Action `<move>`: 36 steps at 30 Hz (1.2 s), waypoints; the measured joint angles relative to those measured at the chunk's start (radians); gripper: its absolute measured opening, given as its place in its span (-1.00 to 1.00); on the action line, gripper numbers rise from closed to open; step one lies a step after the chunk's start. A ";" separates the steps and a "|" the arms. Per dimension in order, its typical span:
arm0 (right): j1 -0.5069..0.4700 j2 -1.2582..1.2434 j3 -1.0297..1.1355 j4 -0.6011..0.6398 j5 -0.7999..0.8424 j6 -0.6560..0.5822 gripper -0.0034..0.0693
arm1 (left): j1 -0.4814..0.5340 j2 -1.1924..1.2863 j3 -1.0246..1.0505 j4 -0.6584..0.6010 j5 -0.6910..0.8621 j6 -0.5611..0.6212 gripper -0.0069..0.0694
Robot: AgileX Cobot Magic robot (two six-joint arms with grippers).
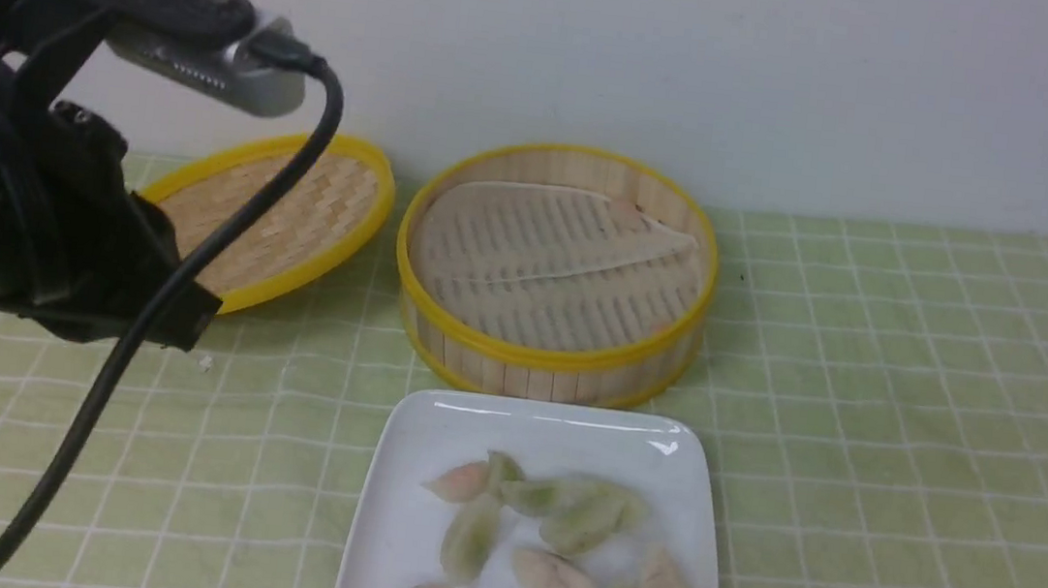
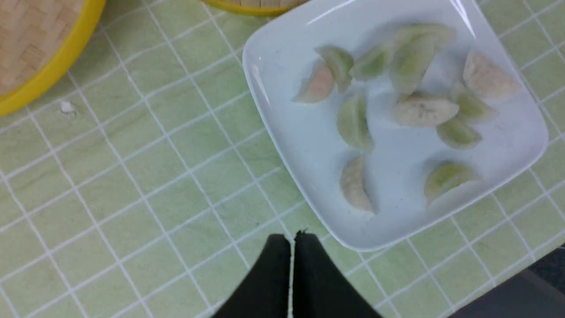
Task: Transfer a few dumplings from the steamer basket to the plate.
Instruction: Use the right arm to grab a dumpling from inside the steamer
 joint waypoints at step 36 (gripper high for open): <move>0.244 2.172 -2.152 -0.156 0.790 -0.412 -0.93 | 0.000 -0.755 0.010 0.461 0.100 -0.327 -0.83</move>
